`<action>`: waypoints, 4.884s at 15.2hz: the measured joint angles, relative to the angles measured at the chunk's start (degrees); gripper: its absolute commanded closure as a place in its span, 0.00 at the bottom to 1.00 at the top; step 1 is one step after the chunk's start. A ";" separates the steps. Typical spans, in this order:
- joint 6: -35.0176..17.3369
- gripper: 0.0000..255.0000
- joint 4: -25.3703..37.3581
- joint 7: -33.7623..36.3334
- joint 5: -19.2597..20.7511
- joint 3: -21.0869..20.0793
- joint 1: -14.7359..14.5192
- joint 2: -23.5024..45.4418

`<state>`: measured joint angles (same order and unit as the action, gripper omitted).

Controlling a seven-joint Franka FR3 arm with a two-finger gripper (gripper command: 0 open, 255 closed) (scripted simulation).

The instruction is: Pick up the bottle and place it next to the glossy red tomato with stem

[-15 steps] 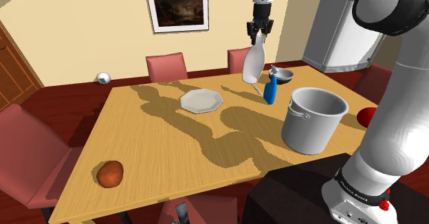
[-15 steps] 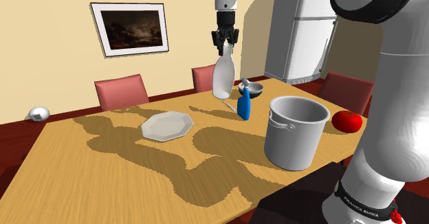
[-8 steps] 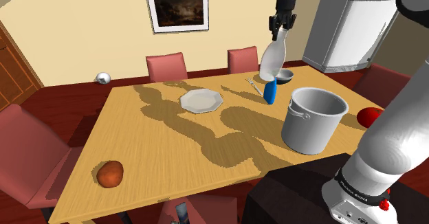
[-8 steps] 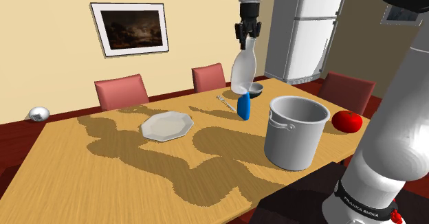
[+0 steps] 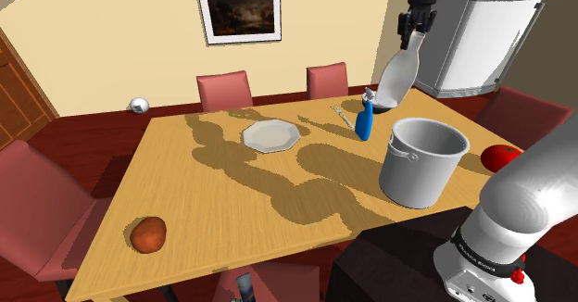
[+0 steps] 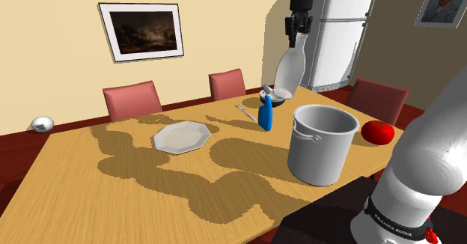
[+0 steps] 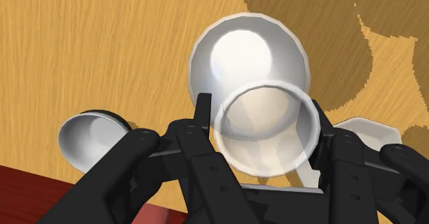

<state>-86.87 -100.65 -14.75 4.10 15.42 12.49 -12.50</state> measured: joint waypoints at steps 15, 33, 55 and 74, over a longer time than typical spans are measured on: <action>9.33 1.00 -0.16 -15.81 7.02 9.09 6.26 -11.42; 3.41 1.00 -11.03 -20.69 11.25 13.24 9.10 -17.62; -12.88 1.00 -30.04 -18.96 14.08 16.01 10.57 -20.53; -28.10 1.00 -42.12 -18.42 16.33 20.29 10.96 -17.44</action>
<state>-114.97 -142.78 -33.17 20.43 35.71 23.45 -29.94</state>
